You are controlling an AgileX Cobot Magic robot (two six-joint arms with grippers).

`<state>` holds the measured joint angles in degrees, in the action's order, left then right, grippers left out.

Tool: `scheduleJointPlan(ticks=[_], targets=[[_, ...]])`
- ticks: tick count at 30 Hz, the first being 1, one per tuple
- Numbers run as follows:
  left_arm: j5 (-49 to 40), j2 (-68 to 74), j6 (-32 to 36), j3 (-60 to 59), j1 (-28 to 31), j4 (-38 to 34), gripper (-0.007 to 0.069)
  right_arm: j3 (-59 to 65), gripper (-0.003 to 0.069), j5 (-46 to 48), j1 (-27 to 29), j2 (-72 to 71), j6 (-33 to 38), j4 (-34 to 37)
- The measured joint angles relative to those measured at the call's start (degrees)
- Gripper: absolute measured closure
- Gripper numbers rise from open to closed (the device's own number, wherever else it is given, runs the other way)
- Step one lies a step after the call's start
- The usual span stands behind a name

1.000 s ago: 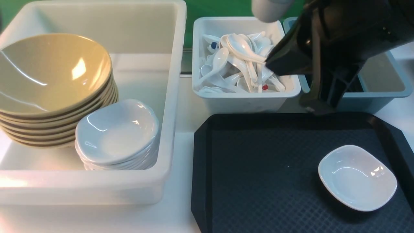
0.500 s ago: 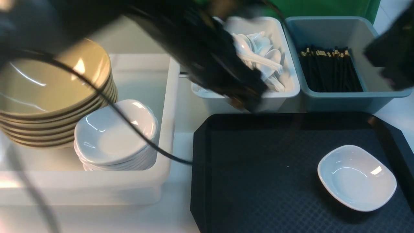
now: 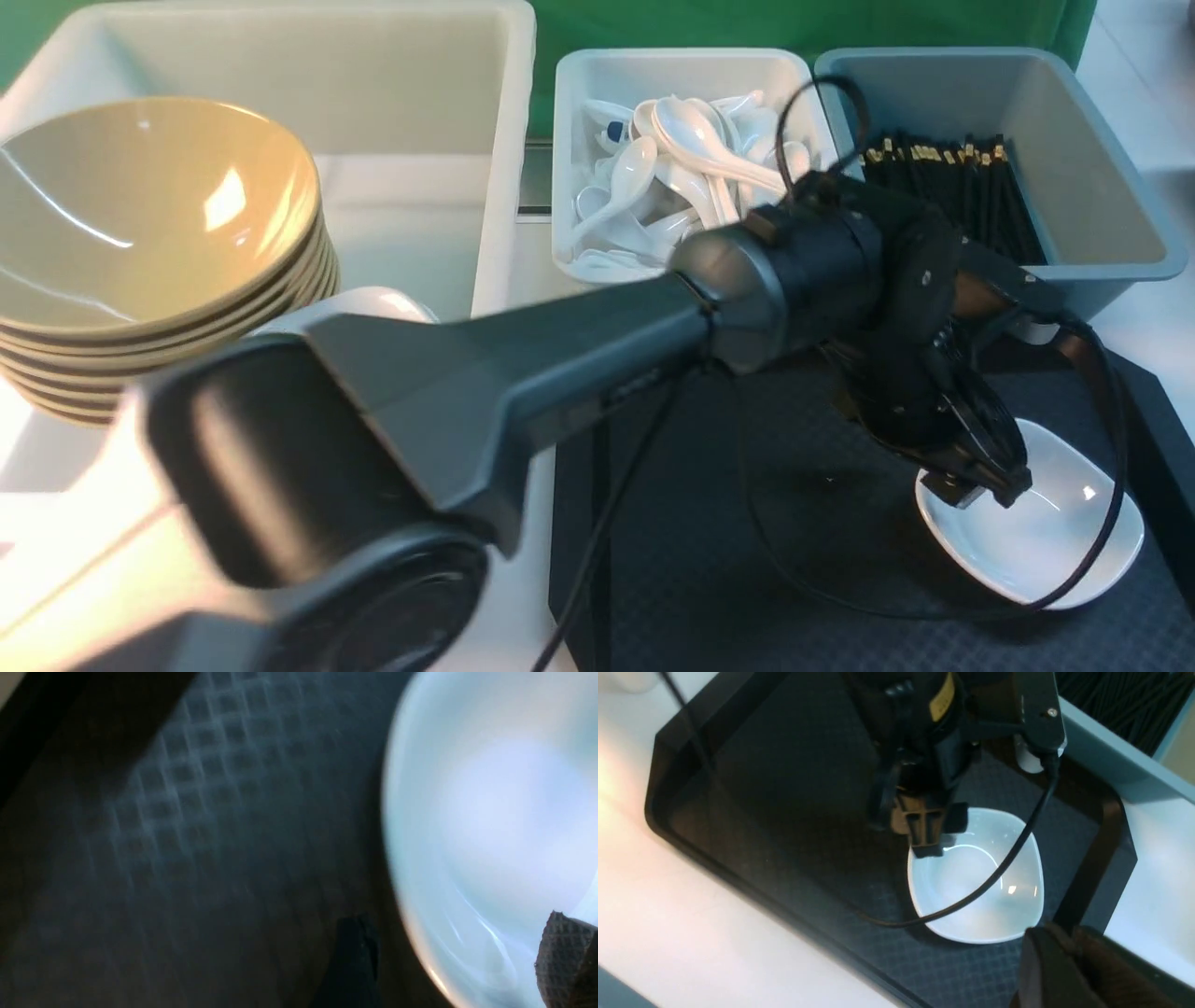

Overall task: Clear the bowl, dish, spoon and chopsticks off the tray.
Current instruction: Use the left arm to grab the plate

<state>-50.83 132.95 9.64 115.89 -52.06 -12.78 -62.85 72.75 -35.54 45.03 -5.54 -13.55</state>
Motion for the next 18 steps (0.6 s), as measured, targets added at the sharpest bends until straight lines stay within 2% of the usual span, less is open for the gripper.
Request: scheduleJointPlan(ticks=[5,7,9,12,13,14,18], targets=[[2.53,3.62,-1.98,2.76,0.0,-0.88,0.0183,0.12,0.0561,-0.05,0.0,-0.5,-0.47,0.0],[2.26,4.98,-1.96,2.84,0.0,-3.5,0.0218,0.32,0.0561,-0.05,0.0,-0.5,0.41,0.0],[1.59,5.26,-0.92,3.24,0.06,-6.36,0.0295,0.38,0.0561,-0.05,0.0,-0.54,1.04,0.0],[-0.26,5.5,1.82,3.3,0.06,-9.44,0.0497,0.38,0.0561,-0.1,0.0,-0.54,1.92,0.0],[-0.72,5.5,2.22,3.3,0.06,-10.72,0.0536,0.38,0.0561,-0.1,0.0,-0.54,2.06,0.0],[-1.85,5.08,3.08,3.3,0.06,-11.6,0.0572,0.38,0.0561,-0.1,0.0,-0.54,2.14,0.0],[-7.28,1.76,4.21,3.3,0.72,-10.63,0.0613,0.38,0.0561,-0.1,0.0,-0.54,2.28,0.0]])
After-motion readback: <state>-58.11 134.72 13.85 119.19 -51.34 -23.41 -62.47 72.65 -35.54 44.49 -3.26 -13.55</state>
